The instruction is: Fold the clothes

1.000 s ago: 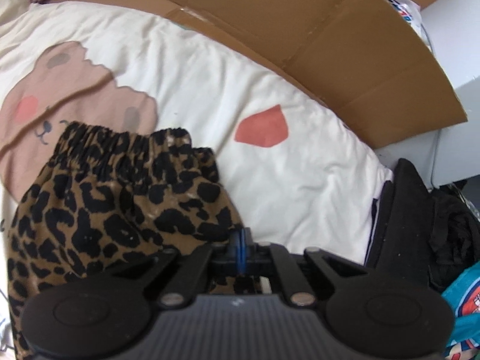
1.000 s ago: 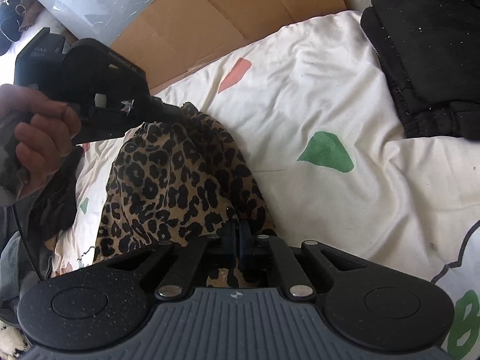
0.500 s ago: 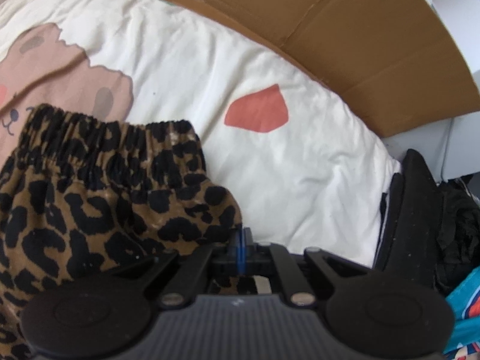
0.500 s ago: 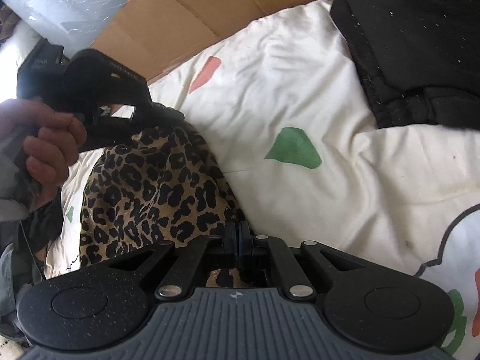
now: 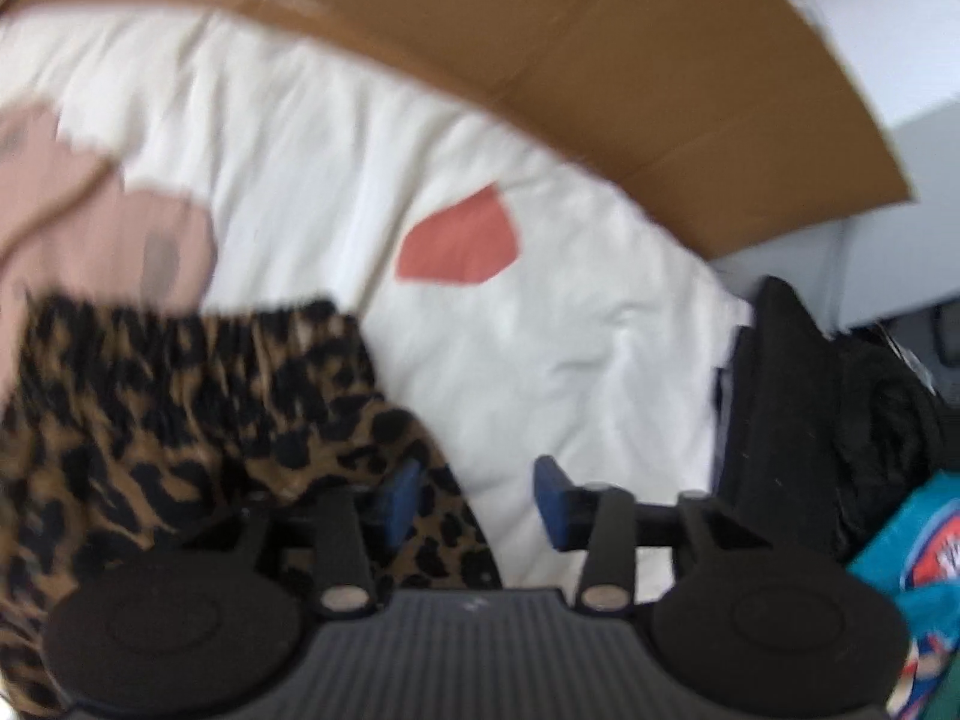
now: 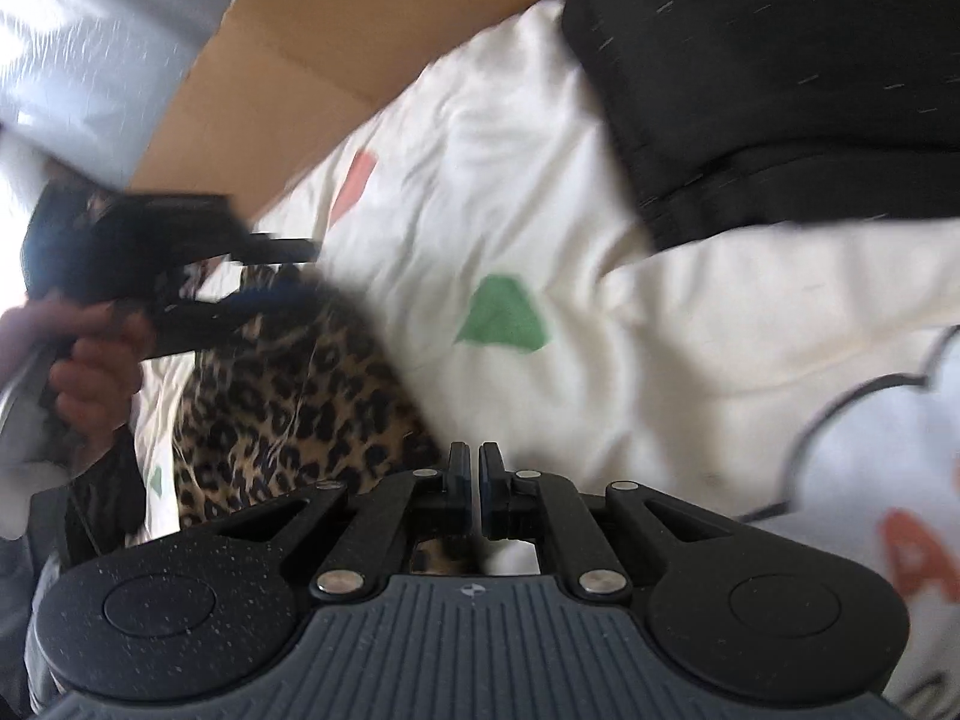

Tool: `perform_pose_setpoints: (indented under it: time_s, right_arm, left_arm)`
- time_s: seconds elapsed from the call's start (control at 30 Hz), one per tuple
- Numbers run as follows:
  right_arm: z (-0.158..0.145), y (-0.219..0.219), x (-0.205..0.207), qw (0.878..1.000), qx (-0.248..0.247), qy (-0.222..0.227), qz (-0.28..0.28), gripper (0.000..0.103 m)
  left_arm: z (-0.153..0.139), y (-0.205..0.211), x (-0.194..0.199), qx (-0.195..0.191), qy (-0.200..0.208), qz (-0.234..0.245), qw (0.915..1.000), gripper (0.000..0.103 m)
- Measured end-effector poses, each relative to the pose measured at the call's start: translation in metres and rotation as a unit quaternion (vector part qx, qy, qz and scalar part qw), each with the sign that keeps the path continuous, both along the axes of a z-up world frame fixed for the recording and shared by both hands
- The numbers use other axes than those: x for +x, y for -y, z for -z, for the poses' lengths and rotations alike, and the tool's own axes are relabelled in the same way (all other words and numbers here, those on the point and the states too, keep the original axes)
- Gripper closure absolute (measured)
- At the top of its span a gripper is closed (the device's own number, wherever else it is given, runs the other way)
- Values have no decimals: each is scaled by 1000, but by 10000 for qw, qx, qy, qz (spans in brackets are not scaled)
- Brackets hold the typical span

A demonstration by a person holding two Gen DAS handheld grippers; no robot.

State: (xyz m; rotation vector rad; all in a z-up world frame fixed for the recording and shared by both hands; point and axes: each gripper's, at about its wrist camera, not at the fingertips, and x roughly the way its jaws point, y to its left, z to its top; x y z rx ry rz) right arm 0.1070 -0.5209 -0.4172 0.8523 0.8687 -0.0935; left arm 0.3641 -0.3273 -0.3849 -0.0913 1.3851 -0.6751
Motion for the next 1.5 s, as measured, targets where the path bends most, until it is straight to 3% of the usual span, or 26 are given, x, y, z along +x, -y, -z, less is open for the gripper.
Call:
perform_pose_setpoints:
  time_s: [0.2,0.23,0.3,0.33,0.53,0.63,0.77,0.97,1.07,1.13,1.23,1.37,1.5]
  right_arm:
    - [-12,-1,-13,9998,-95,27,-166,98]
    - [-13,-4,-10,9996,-114,24,-240,94]
    - [-14,-13,-6,9990,-221,25,-391,73]
    - [-15,-17,-4,9985,-278,27,-467,71]
    - [-14,-33,-1,9961,-420,-103,-765,71]
    - [-11,-36,-4,9954,-444,-185,-829,71]
    - [-7,-43,-8,9939,-489,-275,-952,71]
    - [-1,-49,-9,9907,-709,-423,-1081,70]
    - [-1,-53,-9,9874,-869,-534,-1211,82]
    - [-1,-56,-10,9857,-959,-546,-1273,88]
    - [-1,-55,-12,9861,-946,-573,-1243,94]
    - [-1,-55,-14,9855,-980,-594,-1252,97]
    - [-1,-55,-16,9857,-972,-609,-1234,98]
  left_arm:
    - [-27,-13,12,393,566,325,9971,56]
    - [-26,-14,14,490,641,397,9959,56]
    - [-25,-15,18,684,789,543,9930,56]
    - [-24,-16,20,781,863,615,9913,55]
    - [-11,-15,24,1198,1232,1198,9778,46]
    - [-8,-8,19,1346,1581,1623,9647,41]
    - [-7,5,6,1566,2145,2282,9367,33]
    - [5,18,-5,1754,2497,2946,9056,31]
    - [14,22,-12,1880,2679,3239,8877,30]
    - [18,24,-17,1922,2799,3425,8760,35]
    - [18,25,-22,1866,2882,3587,8680,46]
    - [14,28,-29,1828,3057,3806,8534,52]
    - [4,28,-33,1727,3131,3916,8478,54]
